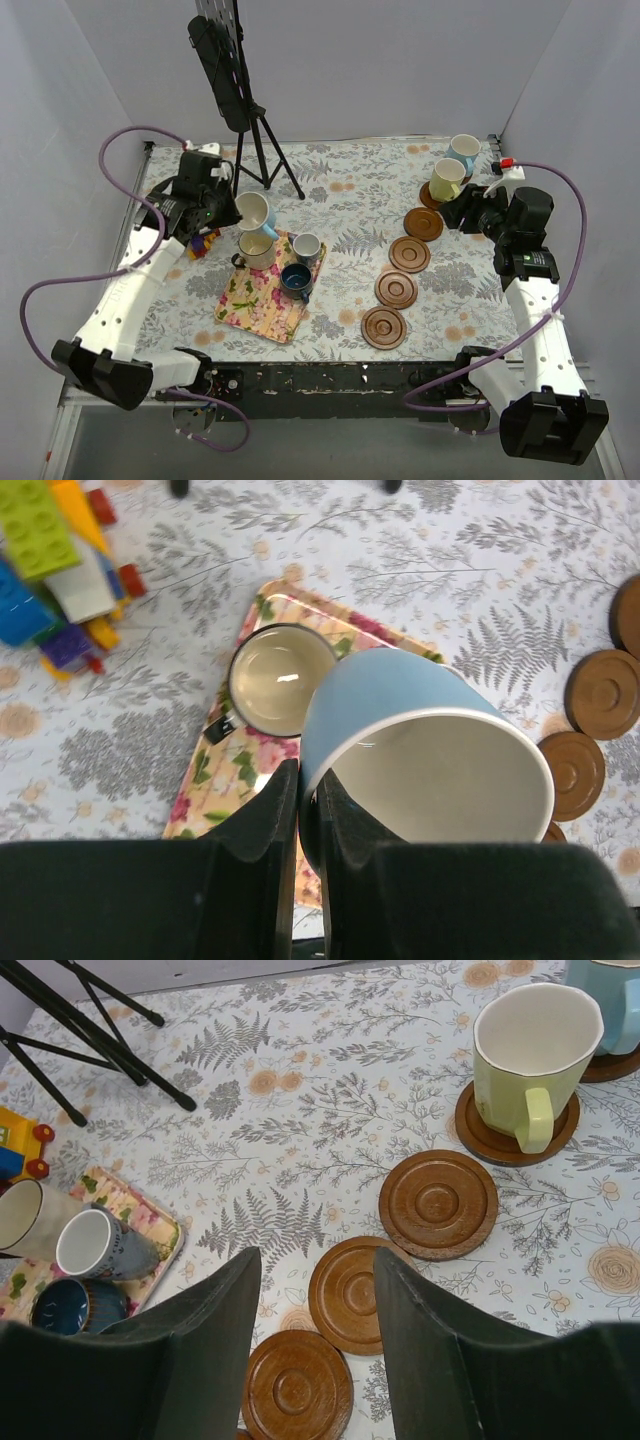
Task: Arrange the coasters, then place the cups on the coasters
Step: Pick up the cup from the tray, then place the cup on the coaster.
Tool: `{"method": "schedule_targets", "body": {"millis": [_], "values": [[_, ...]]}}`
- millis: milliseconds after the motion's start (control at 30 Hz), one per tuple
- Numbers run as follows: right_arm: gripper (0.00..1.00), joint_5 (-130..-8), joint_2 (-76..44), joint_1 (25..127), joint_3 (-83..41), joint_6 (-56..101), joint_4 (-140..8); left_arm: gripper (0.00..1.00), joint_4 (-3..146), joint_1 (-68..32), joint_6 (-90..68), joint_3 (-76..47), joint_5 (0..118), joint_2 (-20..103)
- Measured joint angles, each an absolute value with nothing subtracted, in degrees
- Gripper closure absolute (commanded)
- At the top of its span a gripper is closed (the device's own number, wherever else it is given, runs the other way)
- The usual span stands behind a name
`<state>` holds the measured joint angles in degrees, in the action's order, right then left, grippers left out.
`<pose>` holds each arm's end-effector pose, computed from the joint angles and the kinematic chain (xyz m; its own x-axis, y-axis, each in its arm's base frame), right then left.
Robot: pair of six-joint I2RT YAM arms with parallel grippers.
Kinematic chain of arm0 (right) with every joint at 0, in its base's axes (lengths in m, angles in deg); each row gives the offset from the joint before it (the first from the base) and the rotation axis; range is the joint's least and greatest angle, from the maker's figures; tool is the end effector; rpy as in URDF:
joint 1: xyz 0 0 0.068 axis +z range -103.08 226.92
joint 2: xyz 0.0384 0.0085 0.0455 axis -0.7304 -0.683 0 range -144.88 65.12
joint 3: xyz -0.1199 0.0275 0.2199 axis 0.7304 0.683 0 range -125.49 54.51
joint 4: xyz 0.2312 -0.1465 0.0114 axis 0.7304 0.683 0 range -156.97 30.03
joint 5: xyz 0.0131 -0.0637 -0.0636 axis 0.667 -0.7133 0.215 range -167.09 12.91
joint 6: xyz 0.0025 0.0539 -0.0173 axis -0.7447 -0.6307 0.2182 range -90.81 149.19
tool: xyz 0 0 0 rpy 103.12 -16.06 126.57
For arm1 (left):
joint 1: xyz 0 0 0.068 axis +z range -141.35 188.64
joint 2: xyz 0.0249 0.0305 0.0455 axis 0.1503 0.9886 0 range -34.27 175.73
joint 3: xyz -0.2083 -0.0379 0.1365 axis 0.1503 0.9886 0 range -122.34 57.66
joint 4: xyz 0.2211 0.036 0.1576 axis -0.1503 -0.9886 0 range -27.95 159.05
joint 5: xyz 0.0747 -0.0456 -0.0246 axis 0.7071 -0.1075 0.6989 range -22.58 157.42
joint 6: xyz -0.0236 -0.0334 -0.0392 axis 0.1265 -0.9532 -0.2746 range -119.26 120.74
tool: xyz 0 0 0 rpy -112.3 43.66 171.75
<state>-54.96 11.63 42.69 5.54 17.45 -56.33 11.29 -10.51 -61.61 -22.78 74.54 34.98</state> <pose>0.2453 -0.0032 0.3188 -0.3154 0.2124 -0.9249 -0.2351 0.9268 0.2930 0.2414 -0.0785 0.3669 -0.5355 -0.7444 -0.3988 -0.4938 0.6591 -0.5672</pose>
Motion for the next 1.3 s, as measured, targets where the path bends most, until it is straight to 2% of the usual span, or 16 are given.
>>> {"method": "schedule_targets", "body": {"millis": [267,500,867,1300], "values": [[0.45,-53.69,12.33,47.19,4.6,19.02,-56.07,1.0,13.28,-23.6,-60.58,-31.57,73.77,48.12],[0.46,-57.8,11.87,61.6,0.1,23.24,-52.95,1.0,14.26,-31.36,-59.42,-42.41,71.28,60.42],[0.48,-69.8,10.78,77.84,-2.51,25.36,-46.54,1.0,15.53,-32.44,-58.68,-45.4,66.87,67.7],[0.49,-94.11,-0.02,100.04,-6.09,22.1,-42.43,1.0,15.49,-32.37,-59.16,-45.58,64.97,72.18]]}}
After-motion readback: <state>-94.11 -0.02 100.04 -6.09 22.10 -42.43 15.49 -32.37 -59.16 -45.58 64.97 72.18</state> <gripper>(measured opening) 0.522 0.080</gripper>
